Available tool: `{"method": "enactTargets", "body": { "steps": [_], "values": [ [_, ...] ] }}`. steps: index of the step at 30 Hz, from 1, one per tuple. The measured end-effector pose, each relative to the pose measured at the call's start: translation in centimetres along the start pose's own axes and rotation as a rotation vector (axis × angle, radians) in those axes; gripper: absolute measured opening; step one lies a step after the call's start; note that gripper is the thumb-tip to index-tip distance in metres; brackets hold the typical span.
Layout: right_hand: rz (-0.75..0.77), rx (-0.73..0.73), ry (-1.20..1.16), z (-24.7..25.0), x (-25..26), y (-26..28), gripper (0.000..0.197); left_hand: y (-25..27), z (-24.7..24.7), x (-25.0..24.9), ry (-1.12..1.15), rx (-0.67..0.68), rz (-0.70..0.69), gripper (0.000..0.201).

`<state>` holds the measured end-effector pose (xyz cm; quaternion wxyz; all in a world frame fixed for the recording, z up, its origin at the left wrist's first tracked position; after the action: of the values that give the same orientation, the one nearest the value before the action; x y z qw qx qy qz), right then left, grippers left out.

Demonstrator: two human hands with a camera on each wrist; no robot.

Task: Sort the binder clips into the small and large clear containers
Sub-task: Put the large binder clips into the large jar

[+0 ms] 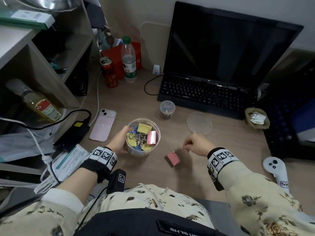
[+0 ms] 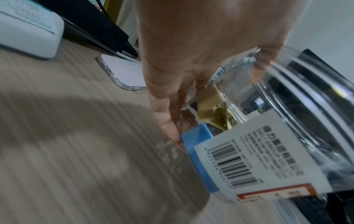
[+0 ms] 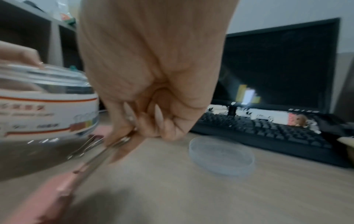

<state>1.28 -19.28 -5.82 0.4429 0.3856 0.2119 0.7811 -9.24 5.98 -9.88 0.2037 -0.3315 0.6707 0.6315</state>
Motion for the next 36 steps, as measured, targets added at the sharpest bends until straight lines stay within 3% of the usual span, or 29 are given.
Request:
{"method": "enactTargets", "body": {
  "steps": [4, 7, 9, 11, 13, 16, 18, 22, 25, 29, 33, 36],
  "values": [
    [0.014, -0.323, -0.068, 5.5, -0.4, 2.0, 0.015, 0.0, -0.3, -0.3, -0.005, 0.003, 0.003, 0.039],
    [0.256, -0.74, -0.129, 10.0, 2.3, 6.0, 0.01, 0.0, -0.7, -0.7, -0.01, 0.011, 0.004, 0.048],
    [0.432, -0.901, -0.191, 11.6, 4.7, 8.3, 0.008, 0.0, -1.0, -0.9, -0.026, 0.026, 0.005, 0.046],
    [0.552, -0.837, -0.22, 11.8, 7.2, 8.5, 0.006, 0.3, -1.5, -1.2, -0.058, 0.053, 0.006, 0.045],
    [0.591, -0.615, -0.182, 10.5, 9.9, 7.0, 0.007, 0.4, -2.1, -1.4, -0.098, 0.087, 0.004, 0.051],
    [0.554, -0.326, -0.066, 6.9, 13.1, 4.2, 0.009, 0.6, -2.3, -1.7, -0.145, 0.087, -0.009, 0.041],
    [0.517, -0.249, -0.062, 5.1, 13.9, 2.8, 0.012, 0.7, -2.6, -1.9, -0.172, 0.109, -0.009, 0.04],
    [0.432, -0.174, -0.03, 3.1, 13.8, 0.7, 0.013, 1.1, -2.1, -1.7, -0.218, 0.128, 0.012, 0.055],
    [0.415, -0.138, 0.038, 2.1, 14.3, 0.0, 0.014, 0.9, -1.9, -1.6, -0.221, 0.133, 0.014, 0.05],
    [0.399, -0.184, 0.039, 1.9, 15.0, -0.6, 0.015, 0.6, -1.3, -1.5, -0.219, 0.142, 0.033, 0.049],
    [0.351, -0.201, 0.276, 1.1, 15.7, -1.7, 0.023, 0.3, -1.0, -1.5, -0.205, 0.155, 0.032, 0.045],
    [0.441, -0.354, 0.335, 2.2, 16.7, -1.0, 0.022, 0.0, -0.6, -1.9, -0.162, 0.147, 0.01, 0.04]
  ]
}}
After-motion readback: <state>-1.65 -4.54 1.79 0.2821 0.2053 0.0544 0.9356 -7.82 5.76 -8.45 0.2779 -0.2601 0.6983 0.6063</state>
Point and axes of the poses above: each hand's wrist, its own y-axis away from the middle knuckle, its own z-axis out of the back of the hand, x = y × z, the point moved 9 cm from there along -y, towards the middle knuckle, and after that the axes turned 13 degrees about x, right-handed, at the moved point
